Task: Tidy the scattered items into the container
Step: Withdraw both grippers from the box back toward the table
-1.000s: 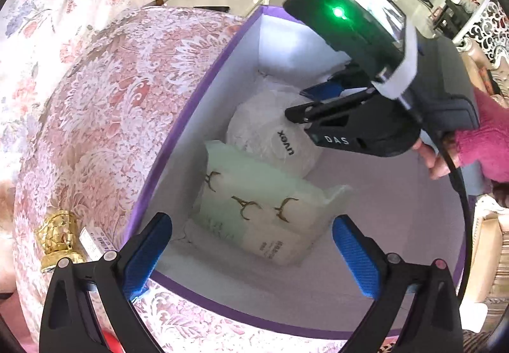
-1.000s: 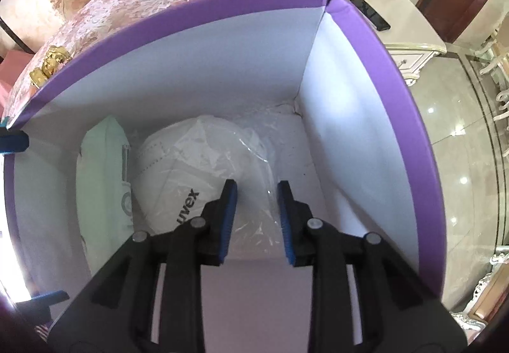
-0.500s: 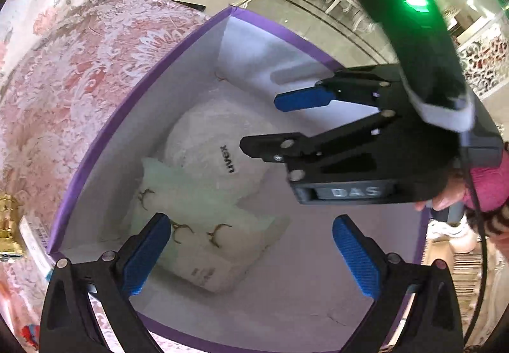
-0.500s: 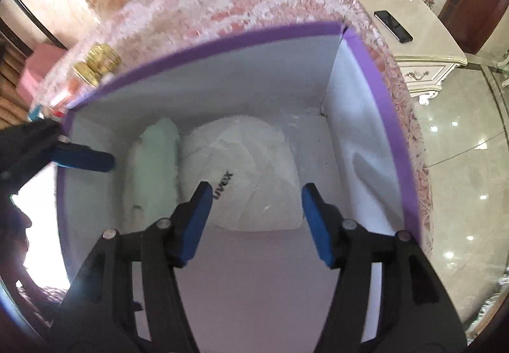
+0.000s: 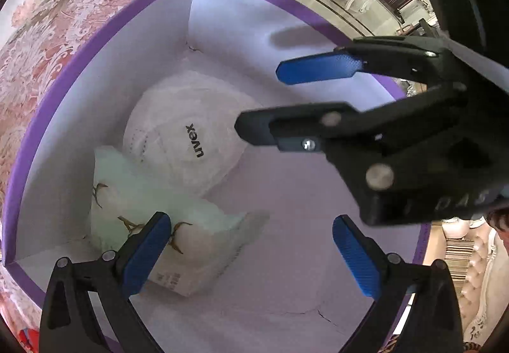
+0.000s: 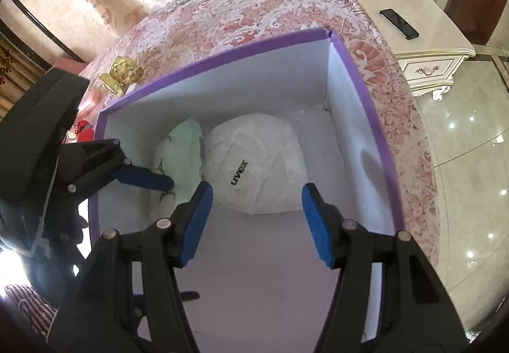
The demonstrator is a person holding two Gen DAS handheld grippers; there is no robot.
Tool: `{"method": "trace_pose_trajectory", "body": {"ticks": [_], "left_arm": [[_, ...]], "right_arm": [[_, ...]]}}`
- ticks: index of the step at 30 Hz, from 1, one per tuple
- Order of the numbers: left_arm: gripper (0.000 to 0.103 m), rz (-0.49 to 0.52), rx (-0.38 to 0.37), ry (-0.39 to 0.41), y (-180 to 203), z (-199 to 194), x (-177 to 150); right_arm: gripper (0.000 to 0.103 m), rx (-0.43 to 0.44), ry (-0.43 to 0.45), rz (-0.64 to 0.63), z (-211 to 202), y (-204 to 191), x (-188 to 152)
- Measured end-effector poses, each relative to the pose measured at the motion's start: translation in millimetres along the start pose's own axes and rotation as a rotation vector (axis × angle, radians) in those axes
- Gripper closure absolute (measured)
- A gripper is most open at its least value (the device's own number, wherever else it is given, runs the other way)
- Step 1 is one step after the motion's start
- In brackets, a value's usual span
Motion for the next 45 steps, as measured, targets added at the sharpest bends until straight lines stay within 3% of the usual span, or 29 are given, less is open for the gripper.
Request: {"method": "trace_pose_trajectory", "body": {"ticks": [8,14,23,28,37,41,45], "left_arm": [[0.001,-0.033,0.032,-0.014,-1.9,-7.2,-6.5],[0.001,-0.051,-0.002,0.047,-2.3,-28.0,-18.8],[0.0,-0.056,0.044,0.086,20.0,-36.8,-18.4],[0.0,-0.08,0.011,0.117,9.8,-20.0,2.3],[0.0,-0.115,-0.047,0.223,12.5,-38.3,-0.5],[0.0,-0.148,-0.031,0.286,7.1,-66.5,-19.4],[0.0,-0.196,0.005,0.345,-3.3,-106.1,-60.3]], "right_arm": [[0.042,-0.001,-0.013,0.007,4.7,2.7,-2.2],[0.041,-0.005,-0.01,0.007,-1.5,0.5,-2.4],[0.04,-0.05,-0.035,0.005,-9.5,-9.2,-5.8],[0.038,-0.077,-0.029,0.018,-25.7,-12.3,-11.8],[0.038,-0.1,0.045,0.049,-66.0,-33.7,-10.8],[0.036,-0.098,0.111,0.049,-86.6,-59.3,-3.1],[0.035,-0.065,0.161,0.048,-96.8,-88.8,5.9]]}}
Point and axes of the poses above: each gripper's, at about its wrist camera, not at the fingertips, and z roughly the way its jaws point, y to its right, x to its top, the point moved 1 cm from there along z, roughly the way its jaws point, and after that the axes turned 7 degrees about -z, right-handed, at the moved point
